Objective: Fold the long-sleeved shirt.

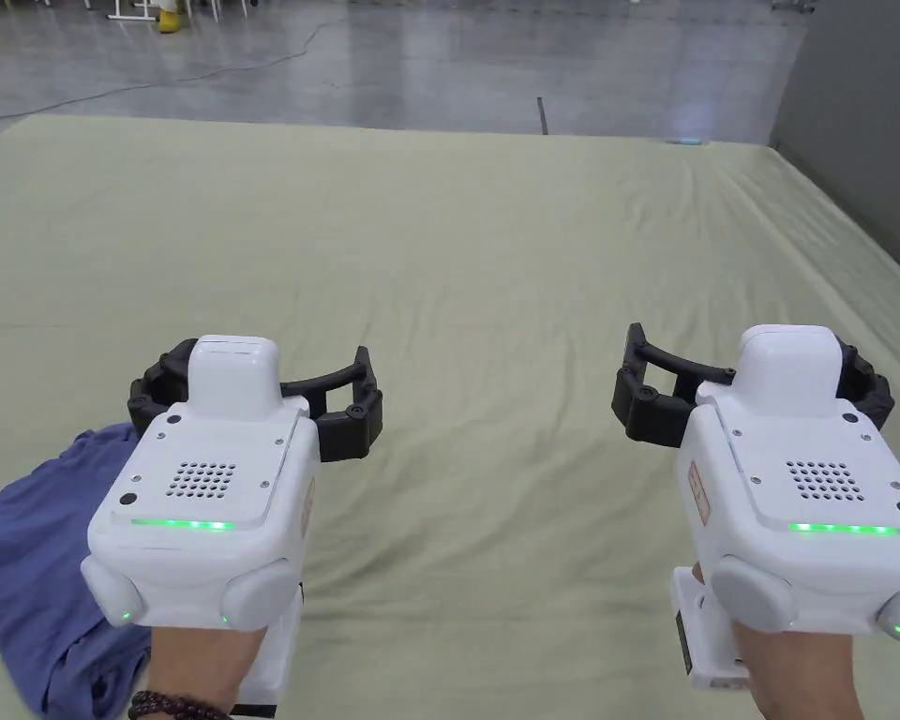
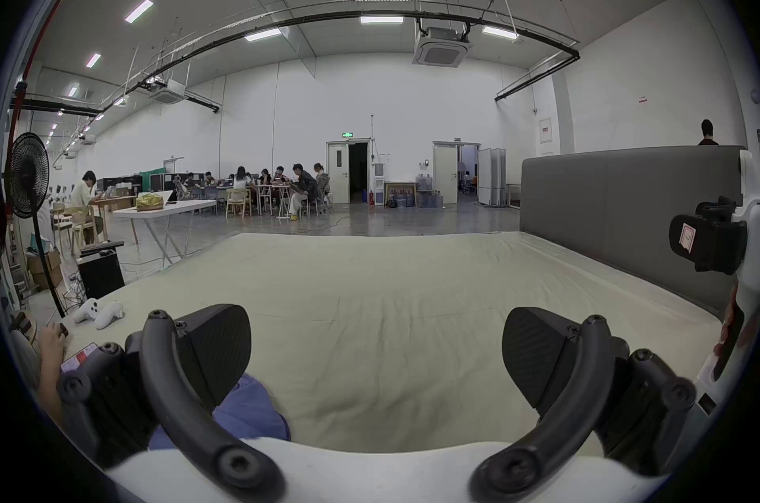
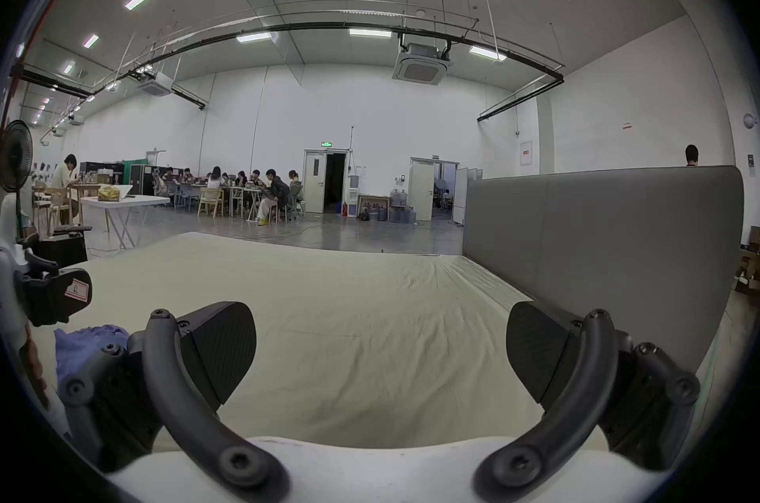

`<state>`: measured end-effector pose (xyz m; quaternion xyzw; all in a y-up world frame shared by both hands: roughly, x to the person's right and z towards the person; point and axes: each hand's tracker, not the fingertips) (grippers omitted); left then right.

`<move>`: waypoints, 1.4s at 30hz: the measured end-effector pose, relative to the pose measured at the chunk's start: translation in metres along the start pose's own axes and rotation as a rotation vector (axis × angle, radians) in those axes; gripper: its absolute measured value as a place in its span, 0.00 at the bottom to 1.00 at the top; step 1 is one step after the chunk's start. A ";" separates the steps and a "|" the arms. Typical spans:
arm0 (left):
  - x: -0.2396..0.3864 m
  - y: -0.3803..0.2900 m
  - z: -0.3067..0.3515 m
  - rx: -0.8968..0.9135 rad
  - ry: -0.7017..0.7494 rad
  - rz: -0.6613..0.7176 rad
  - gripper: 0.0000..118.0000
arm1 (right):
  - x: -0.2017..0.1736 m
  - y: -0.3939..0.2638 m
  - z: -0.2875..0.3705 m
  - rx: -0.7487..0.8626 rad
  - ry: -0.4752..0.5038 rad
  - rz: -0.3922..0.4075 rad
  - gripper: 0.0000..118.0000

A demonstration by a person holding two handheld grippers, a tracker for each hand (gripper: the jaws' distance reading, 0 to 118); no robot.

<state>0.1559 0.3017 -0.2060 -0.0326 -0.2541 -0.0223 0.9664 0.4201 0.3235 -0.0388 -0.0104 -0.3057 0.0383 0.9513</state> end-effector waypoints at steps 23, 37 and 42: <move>0.002 0.002 0.004 0.011 -0.011 -0.010 1.00 | 0.002 -0.006 0.001 -0.022 -0.004 -0.029 1.00; 0.006 0.002 0.004 0.030 -0.014 -0.013 1.00 | 0.004 -0.007 0.003 -0.005 -0.016 -0.041 1.00; 0.008 0.001 0.007 0.064 -0.004 -0.034 1.00 | 0.004 -0.008 0.001 -0.010 -0.017 -0.027 1.00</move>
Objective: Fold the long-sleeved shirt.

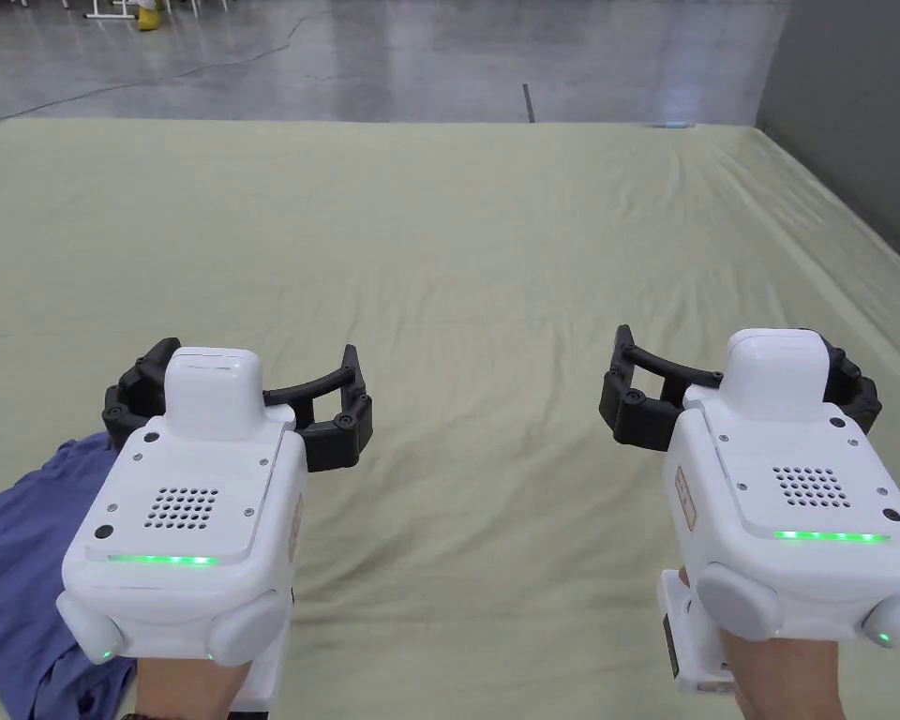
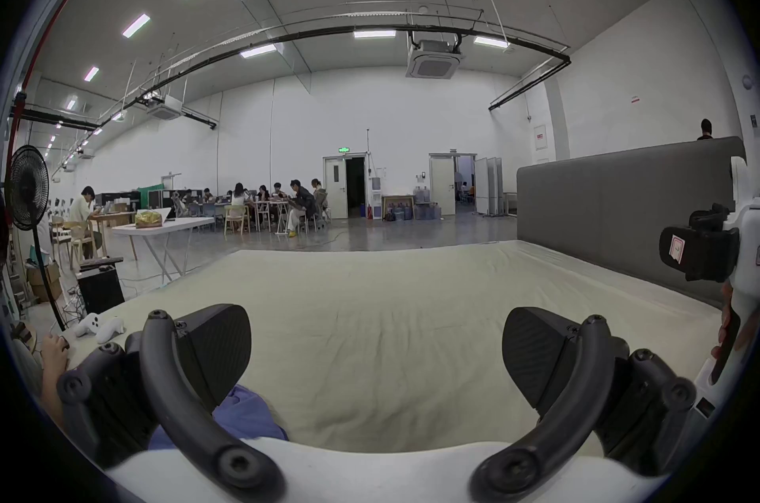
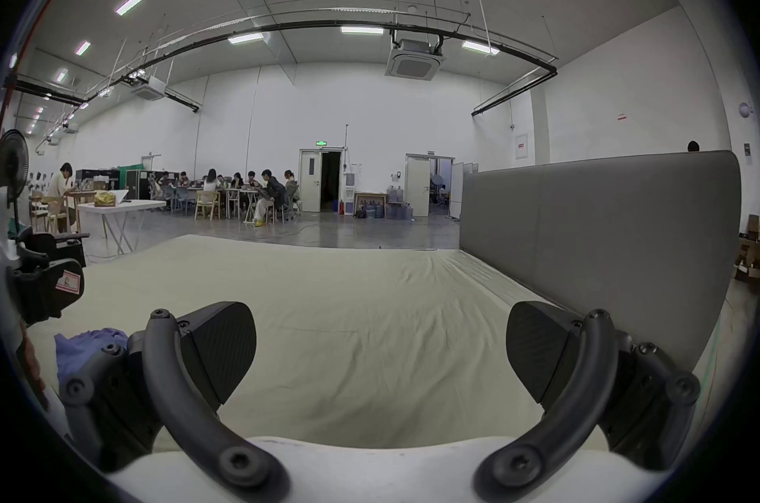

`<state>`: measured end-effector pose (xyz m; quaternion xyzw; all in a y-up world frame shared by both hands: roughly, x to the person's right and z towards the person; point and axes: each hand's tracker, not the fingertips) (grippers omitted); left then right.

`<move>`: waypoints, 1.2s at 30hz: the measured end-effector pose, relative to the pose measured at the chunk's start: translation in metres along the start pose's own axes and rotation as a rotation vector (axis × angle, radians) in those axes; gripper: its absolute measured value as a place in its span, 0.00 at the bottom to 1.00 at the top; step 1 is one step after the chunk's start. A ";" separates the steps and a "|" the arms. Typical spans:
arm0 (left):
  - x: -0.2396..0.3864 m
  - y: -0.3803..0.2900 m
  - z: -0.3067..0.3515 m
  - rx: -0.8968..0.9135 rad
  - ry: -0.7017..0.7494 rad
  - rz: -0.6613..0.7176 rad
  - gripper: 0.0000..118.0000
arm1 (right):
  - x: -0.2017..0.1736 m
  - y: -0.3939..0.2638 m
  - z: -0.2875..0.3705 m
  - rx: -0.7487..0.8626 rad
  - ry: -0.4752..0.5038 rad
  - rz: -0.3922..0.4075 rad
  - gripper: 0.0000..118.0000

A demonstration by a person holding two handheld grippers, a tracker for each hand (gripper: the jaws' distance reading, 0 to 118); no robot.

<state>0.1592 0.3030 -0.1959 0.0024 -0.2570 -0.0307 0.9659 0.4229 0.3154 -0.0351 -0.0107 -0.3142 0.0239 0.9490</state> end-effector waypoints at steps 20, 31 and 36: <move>-0.003 -0.001 -0.008 -0.043 -0.019 0.016 1.00 | -0.010 0.002 -0.003 0.012 0.003 0.036 1.00; -0.003 -0.001 -0.007 -0.038 -0.026 0.037 1.00 | -0.008 0.007 0.003 0.027 -0.010 0.010 1.00; -0.005 0.001 -0.006 -0.030 -0.023 0.065 1.00 | -0.006 0.007 0.003 -0.002 -0.024 -0.013 1.00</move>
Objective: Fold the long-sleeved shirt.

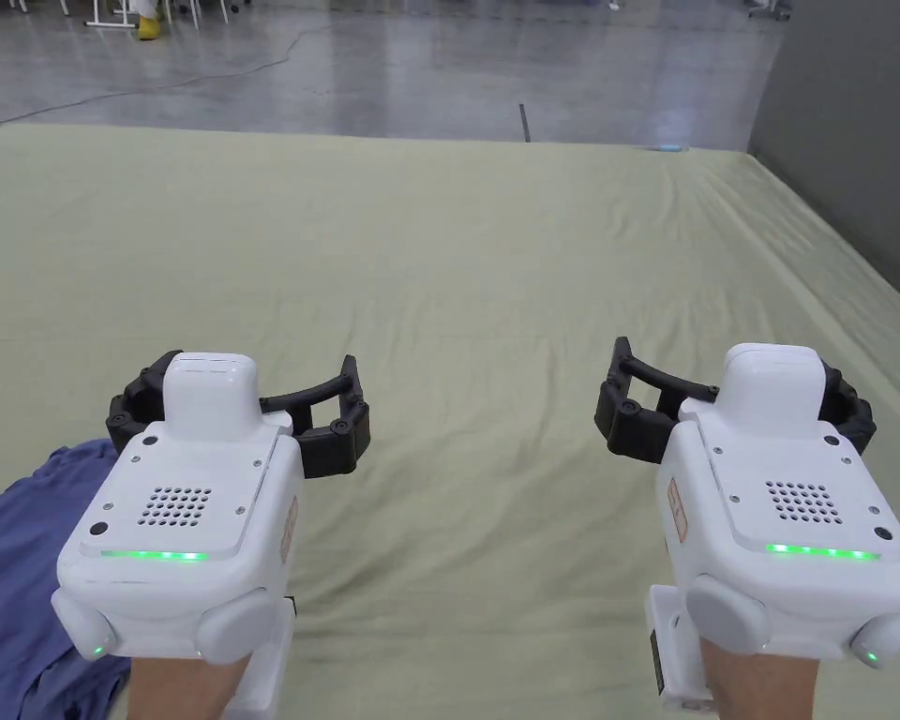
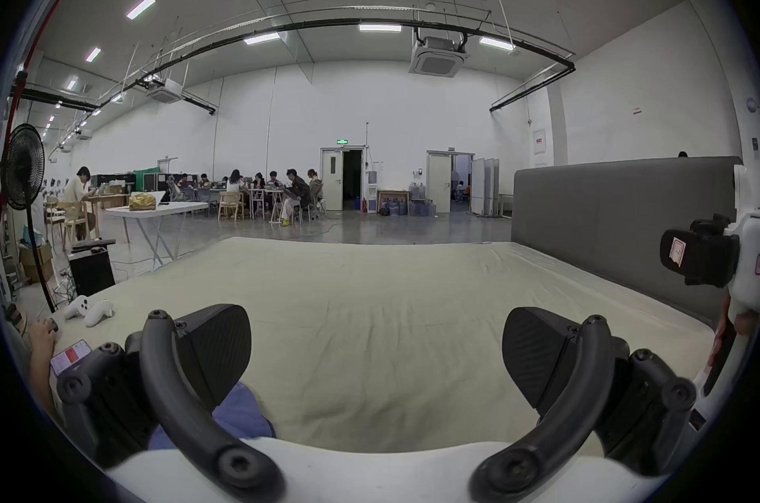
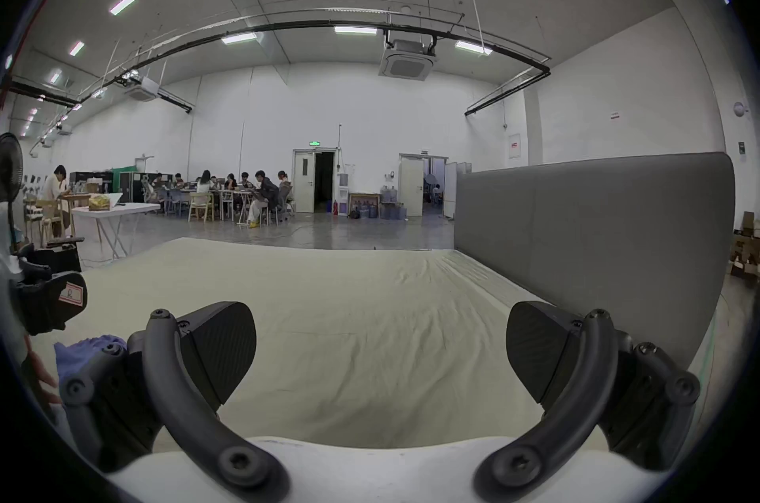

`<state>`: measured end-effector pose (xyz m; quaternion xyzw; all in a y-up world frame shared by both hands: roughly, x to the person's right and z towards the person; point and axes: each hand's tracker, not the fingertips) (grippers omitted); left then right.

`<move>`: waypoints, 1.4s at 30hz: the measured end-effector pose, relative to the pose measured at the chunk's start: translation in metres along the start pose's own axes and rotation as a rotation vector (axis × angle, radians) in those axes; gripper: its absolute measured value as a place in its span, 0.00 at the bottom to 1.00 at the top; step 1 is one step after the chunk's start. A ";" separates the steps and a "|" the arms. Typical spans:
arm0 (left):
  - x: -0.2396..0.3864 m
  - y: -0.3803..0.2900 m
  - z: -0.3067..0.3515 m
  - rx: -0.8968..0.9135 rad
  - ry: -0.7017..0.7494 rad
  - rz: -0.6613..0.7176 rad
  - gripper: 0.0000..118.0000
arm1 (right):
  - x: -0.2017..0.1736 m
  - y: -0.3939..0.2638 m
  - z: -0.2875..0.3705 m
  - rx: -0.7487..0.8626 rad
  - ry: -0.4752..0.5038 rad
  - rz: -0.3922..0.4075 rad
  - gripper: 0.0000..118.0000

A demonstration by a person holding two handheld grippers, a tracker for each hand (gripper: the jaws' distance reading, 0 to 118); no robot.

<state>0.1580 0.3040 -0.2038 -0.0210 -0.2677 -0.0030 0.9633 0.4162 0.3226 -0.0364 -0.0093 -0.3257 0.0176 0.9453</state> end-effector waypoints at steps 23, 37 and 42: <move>0.008 -0.004 0.005 -0.069 0.143 -0.157 0.00 | -0.003 -0.006 -0.002 -0.086 -0.121 0.074 0.02; -0.052 -0.001 0.023 -0.039 0.238 -0.014 0.00 | -0.054 0.007 -0.023 -0.071 0.097 -0.035 0.02; -0.116 0.017 0.060 -0.038 0.407 0.005 0.00 | -0.149 0.009 -0.022 -0.053 0.321 0.005 0.02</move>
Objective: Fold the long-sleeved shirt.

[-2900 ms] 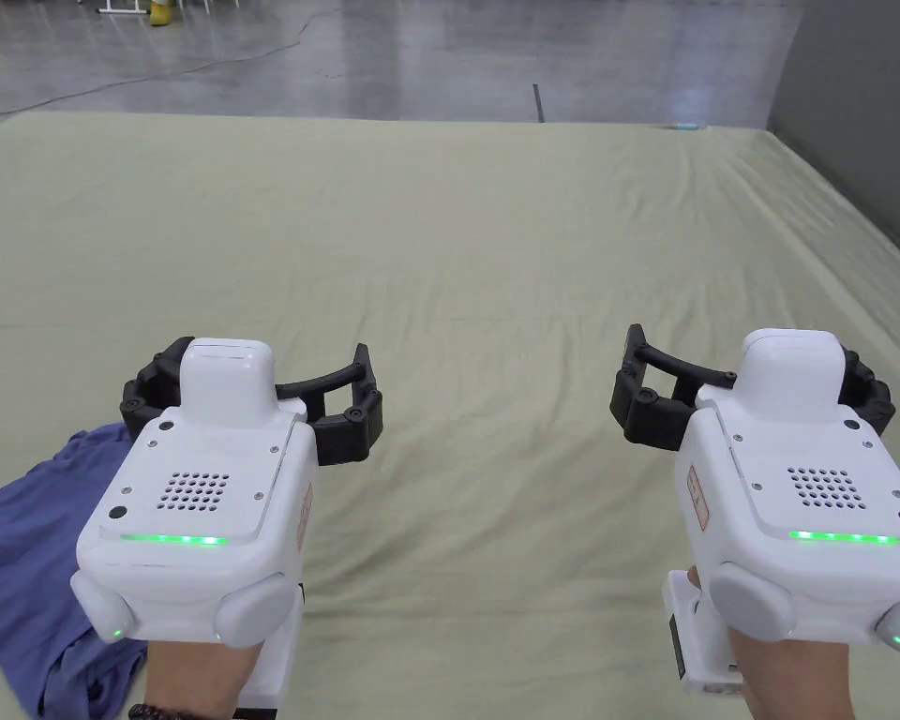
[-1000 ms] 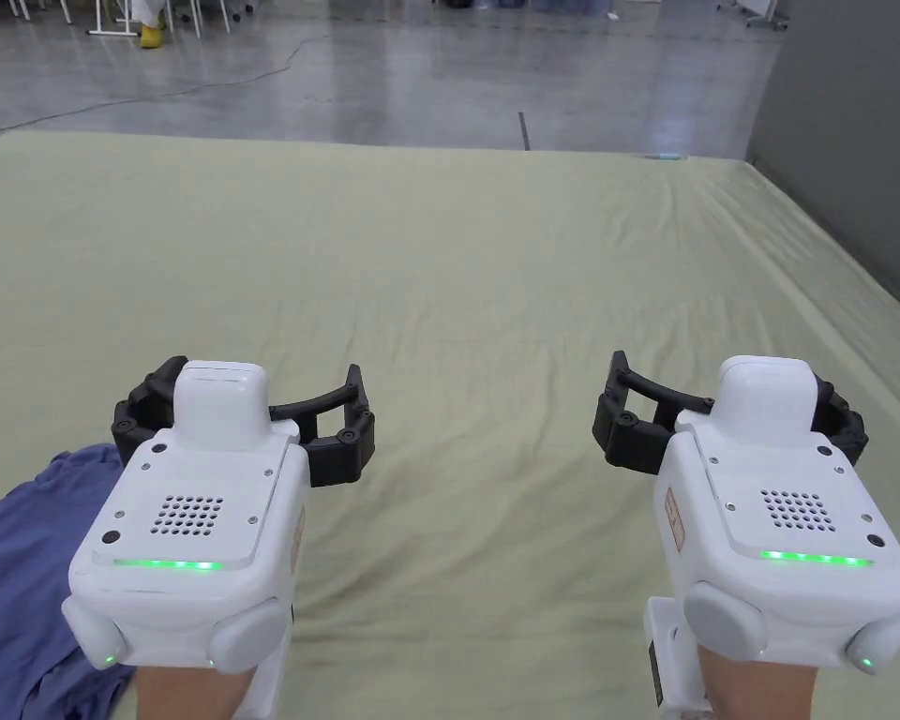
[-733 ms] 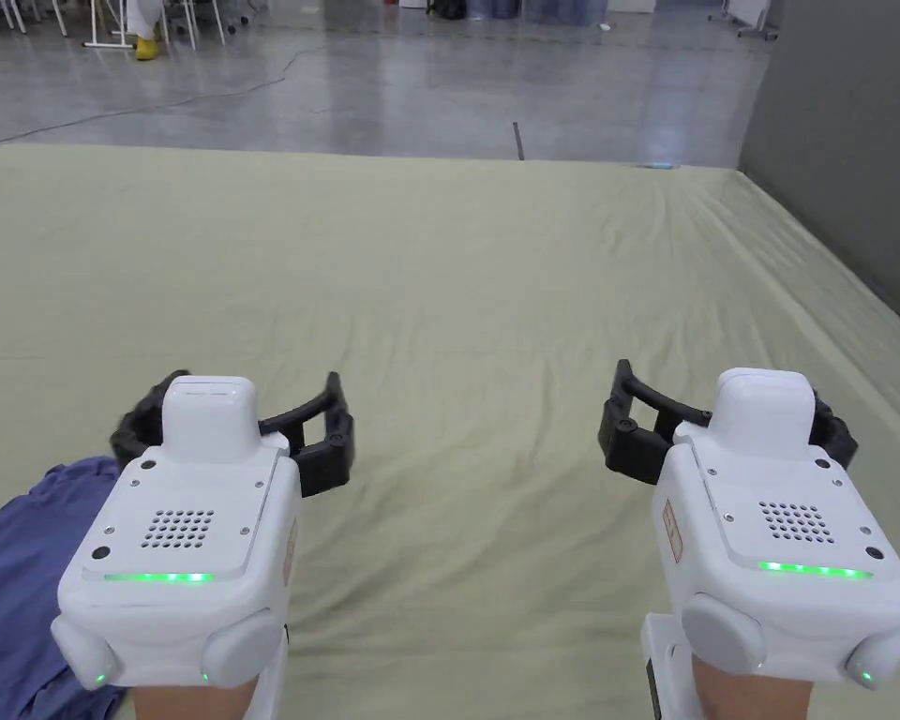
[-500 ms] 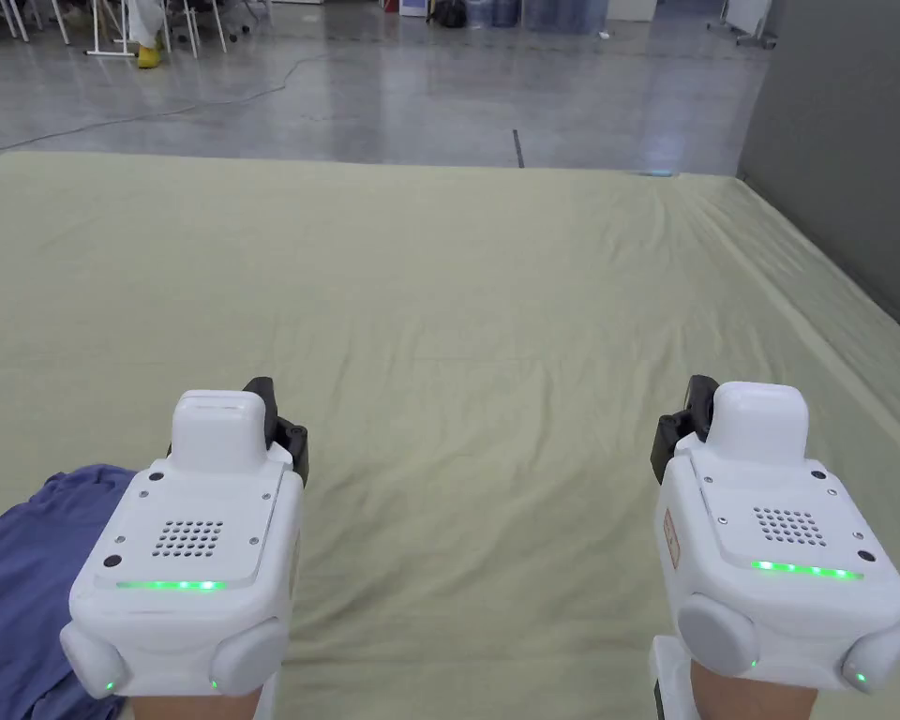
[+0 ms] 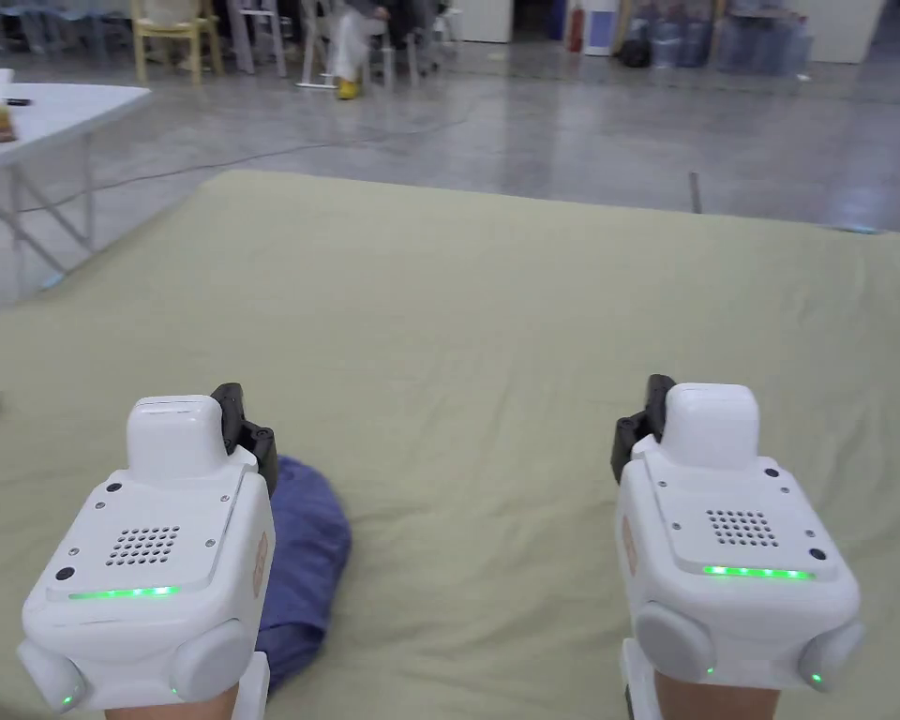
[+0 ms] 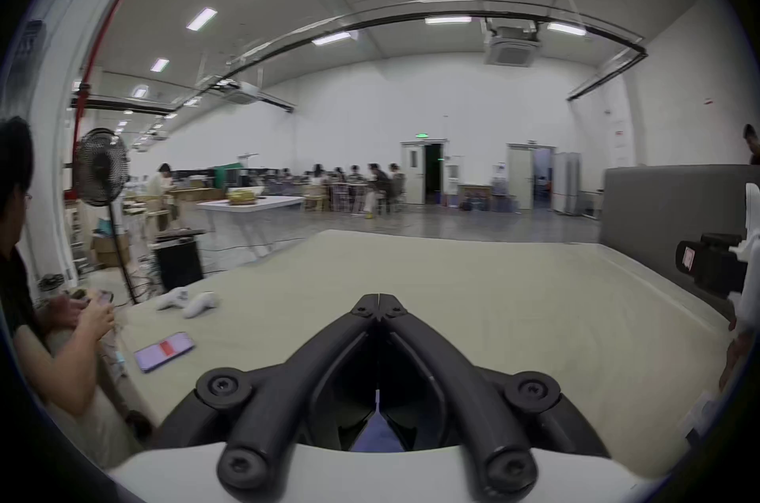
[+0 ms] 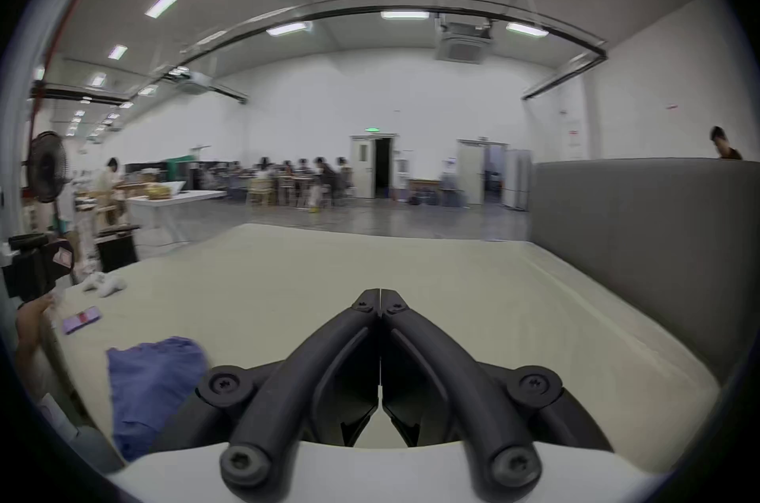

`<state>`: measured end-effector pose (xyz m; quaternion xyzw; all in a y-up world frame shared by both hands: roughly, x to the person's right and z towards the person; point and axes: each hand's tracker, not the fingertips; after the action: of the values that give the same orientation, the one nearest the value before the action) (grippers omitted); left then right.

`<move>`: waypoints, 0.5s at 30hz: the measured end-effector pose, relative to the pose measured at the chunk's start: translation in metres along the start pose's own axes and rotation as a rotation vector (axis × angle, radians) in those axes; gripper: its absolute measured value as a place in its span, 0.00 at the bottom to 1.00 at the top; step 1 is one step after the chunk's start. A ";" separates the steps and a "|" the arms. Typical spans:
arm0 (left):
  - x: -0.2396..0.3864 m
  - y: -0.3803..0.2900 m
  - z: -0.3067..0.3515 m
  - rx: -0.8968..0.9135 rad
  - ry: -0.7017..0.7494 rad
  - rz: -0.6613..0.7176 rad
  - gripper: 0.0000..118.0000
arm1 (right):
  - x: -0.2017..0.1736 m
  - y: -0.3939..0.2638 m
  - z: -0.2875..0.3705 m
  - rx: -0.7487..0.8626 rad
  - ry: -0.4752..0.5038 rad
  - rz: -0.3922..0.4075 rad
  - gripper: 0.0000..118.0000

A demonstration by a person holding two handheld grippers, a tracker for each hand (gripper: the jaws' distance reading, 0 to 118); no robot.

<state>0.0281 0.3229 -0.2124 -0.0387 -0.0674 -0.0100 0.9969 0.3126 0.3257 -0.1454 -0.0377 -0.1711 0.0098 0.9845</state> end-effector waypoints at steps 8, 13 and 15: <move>-0.052 -0.003 0.011 -0.043 0.112 -0.003 0.00 | -0.089 -0.001 -0.009 -0.011 0.226 0.007 0.02; -0.054 -0.004 -0.001 -0.105 0.097 0.004 0.17 | -0.097 0.003 -0.012 -0.022 0.261 0.013 0.02; -0.053 -0.006 -0.013 -0.201 0.083 0.019 0.39 | -0.096 0.002 -0.014 -0.030 0.261 0.018 0.02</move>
<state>-0.0231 0.3171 -0.2321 -0.1387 -0.0243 -0.0090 0.9900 0.2269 0.3234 -0.1907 -0.0547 -0.0414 0.0110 0.9976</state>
